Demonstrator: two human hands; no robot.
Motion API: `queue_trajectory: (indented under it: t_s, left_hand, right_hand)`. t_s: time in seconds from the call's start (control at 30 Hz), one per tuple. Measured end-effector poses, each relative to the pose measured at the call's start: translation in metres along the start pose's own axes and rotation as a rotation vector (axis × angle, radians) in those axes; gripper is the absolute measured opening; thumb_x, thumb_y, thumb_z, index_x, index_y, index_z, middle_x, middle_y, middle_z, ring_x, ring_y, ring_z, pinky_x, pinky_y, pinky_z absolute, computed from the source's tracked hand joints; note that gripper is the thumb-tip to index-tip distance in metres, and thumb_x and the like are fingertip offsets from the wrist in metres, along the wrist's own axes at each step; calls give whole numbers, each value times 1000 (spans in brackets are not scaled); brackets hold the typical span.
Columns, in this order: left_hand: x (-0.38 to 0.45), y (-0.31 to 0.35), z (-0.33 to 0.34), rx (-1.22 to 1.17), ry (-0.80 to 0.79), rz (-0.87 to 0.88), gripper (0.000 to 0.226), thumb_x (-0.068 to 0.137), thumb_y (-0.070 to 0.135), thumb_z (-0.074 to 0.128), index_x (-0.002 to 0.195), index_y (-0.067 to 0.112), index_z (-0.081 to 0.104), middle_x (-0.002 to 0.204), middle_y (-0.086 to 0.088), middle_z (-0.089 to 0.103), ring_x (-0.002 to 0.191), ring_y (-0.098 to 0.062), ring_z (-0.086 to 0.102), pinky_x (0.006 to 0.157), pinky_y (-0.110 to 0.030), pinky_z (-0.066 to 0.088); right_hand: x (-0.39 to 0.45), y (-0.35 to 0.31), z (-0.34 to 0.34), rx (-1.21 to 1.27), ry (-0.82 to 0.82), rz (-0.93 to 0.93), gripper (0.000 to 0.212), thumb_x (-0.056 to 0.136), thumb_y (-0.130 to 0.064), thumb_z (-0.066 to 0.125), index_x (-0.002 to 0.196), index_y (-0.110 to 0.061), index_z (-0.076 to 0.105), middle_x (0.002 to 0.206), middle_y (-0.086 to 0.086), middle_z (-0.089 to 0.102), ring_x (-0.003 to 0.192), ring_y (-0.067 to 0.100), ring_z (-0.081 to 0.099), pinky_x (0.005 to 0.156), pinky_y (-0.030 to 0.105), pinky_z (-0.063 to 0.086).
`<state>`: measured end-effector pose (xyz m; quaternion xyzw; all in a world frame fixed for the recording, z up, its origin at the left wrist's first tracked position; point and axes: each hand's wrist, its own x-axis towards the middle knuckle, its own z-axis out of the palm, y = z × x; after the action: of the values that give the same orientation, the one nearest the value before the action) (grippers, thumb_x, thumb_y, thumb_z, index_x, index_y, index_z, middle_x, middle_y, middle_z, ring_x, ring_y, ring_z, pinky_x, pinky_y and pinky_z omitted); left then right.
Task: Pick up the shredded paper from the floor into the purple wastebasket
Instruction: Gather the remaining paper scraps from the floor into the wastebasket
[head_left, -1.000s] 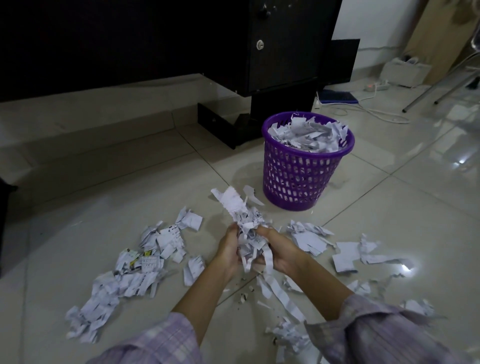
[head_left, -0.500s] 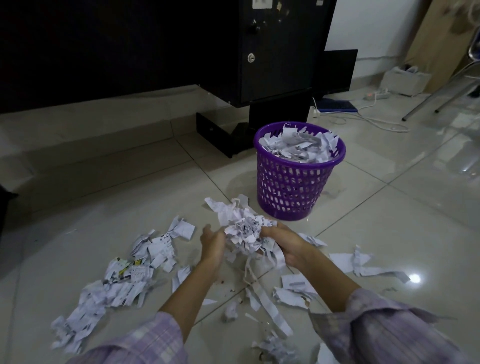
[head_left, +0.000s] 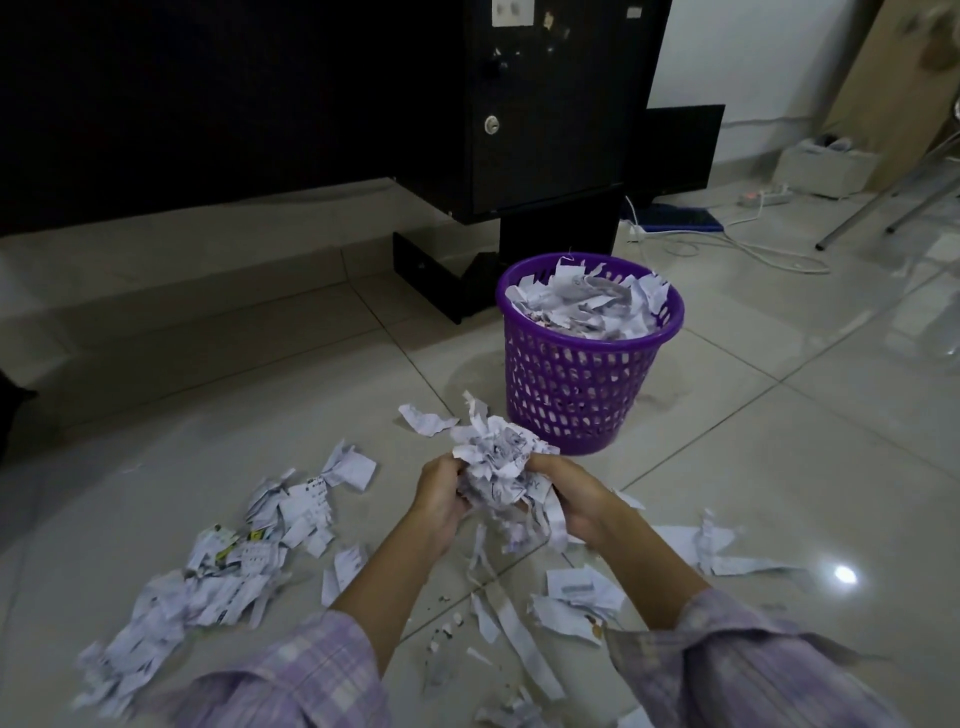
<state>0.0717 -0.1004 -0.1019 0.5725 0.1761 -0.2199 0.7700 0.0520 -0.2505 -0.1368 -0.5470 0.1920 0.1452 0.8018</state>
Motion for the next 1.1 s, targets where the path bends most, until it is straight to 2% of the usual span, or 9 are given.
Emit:
queue_trajectory:
  t_s: [0.17, 0.4, 0.5, 0.6, 0.73, 0.83, 0.93, 1.0, 1.1]
  left_hand:
    - [4, -6, 20, -202, 48, -14, 31, 90, -11, 33, 76, 1, 59, 48, -4, 55, 45, -10, 50, 46, -19, 47]
    - [-2, -11, 33, -145, 69, -85, 25, 92, -3, 40, 96, -7, 64, 92, -22, 67, 83, -35, 64, 78, -44, 55]
    - [-7, -14, 34, 30, 79, 7, 23, 91, 2, 48, 100, -1, 69, 97, -23, 71, 94, -42, 67, 82, -59, 54]
    - [-5, -15, 36, 288, 124, 142, 18, 86, 4, 58, 94, 9, 73, 90, -14, 73, 87, -35, 69, 77, -48, 58]
    - [-8, -4, 41, 508, 105, 264, 20, 85, 6, 52, 82, 13, 71, 82, -11, 68, 79, -28, 64, 69, -31, 49]
    - [-8, 5, 46, 458, -13, 271, 19, 92, 10, 52, 94, 14, 70, 95, -10, 70, 90, -27, 66, 74, -30, 51]
    - [-5, 16, 55, 445, -54, 293, 24, 97, 12, 47, 106, 9, 69, 95, -5, 67, 81, -15, 62, 61, -17, 45]
    - [0, 24, 63, 456, -82, 299, 27, 96, 9, 44, 109, 10, 67, 96, -3, 67, 78, -12, 61, 61, -18, 46]
    - [0, 41, 71, 472, -98, 348, 30, 93, 8, 43, 112, 14, 64, 107, -6, 69, 96, -22, 66, 86, -36, 54]
  right_hand:
    - [-8, -5, -10, 79, -70, 71, 32, 92, -16, 55, 120, -4, 63, 109, 17, 70, 92, 27, 70, 72, 33, 58]
    - [-11, 0, -11, 285, -150, 122, 47, 92, -24, 55, 133, 0, 54, 130, 23, 58, 117, 37, 59, 91, 49, 52]
    - [-18, -6, -6, 332, -169, 87, 40, 88, -19, 56, 121, 4, 62, 117, 24, 65, 96, 35, 68, 74, 44, 59]
    - [-29, -22, -2, 303, -219, 72, 29, 76, -15, 60, 93, 3, 75, 96, 22, 71, 81, 31, 71, 70, 42, 60]
    - [-30, -37, -5, 293, -114, 19, 42, 82, -13, 56, 121, 3, 60, 105, 23, 68, 84, 32, 69, 74, 43, 58]
    - [-35, -49, -7, 270, -8, -45, 29, 93, -9, 50, 119, 0, 59, 98, 20, 71, 80, 29, 71, 69, 38, 61]
    - [-39, -64, -6, 234, 66, -106, 29, 93, -8, 52, 120, -1, 59, 109, 21, 68, 92, 30, 67, 84, 42, 56]
    - [-40, -75, -6, 200, 136, -183, 23, 92, -4, 51, 114, -2, 61, 99, 16, 72, 82, 25, 71, 77, 37, 59]
    - [-43, -96, -2, 152, 227, -266, 16, 92, 1, 50, 103, -4, 61, 87, 13, 73, 67, 20, 71, 55, 27, 59]
